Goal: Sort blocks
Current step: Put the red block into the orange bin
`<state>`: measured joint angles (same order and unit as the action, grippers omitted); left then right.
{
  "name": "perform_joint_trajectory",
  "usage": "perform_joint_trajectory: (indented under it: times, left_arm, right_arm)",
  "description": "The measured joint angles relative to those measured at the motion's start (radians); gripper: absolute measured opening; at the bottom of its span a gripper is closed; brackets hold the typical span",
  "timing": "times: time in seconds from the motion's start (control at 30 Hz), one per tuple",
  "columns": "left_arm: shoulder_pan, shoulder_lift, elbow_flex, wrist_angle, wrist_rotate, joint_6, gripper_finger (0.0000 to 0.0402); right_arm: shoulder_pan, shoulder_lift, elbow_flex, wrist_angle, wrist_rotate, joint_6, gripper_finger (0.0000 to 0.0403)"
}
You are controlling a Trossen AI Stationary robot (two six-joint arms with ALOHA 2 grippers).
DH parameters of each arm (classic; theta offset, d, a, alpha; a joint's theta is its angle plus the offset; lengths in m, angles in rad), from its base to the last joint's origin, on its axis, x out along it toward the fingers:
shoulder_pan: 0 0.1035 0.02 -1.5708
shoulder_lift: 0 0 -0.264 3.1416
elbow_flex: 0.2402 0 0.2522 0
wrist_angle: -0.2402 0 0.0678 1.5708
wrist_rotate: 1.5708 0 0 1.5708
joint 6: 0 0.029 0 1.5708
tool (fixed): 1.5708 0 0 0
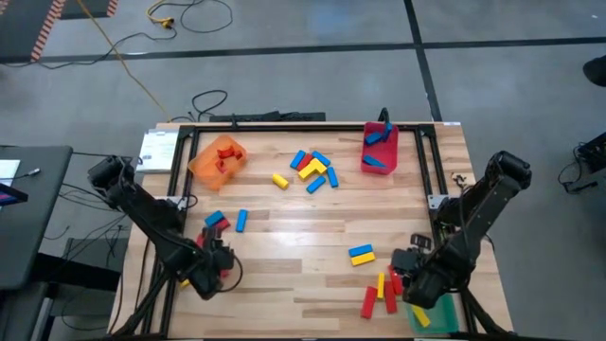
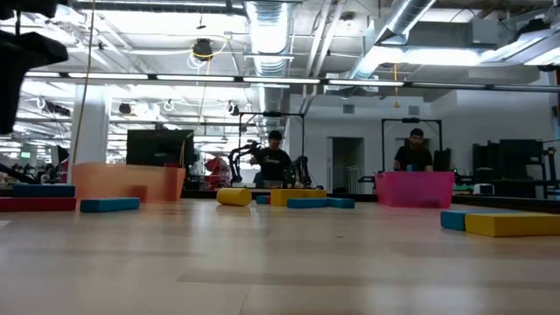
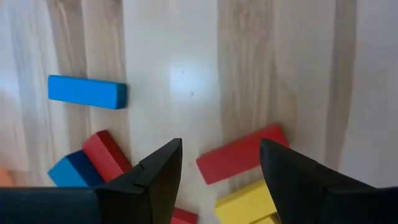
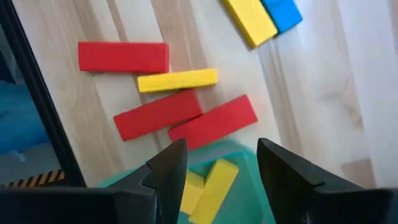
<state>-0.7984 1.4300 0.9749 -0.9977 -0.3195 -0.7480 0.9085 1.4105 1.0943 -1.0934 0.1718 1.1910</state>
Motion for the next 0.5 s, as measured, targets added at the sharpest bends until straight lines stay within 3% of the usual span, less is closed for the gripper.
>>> perform_joint_trajectory:
  times: [0.5]
  left_arm:
    - [-0.102, 0.013, -0.091, 0.027, 0.027, 0.095, 0.0208]
  right_arm:
    - [-0.036, 0.000, 0.000, 0.067, 0.124, -0.183, 0.0209]
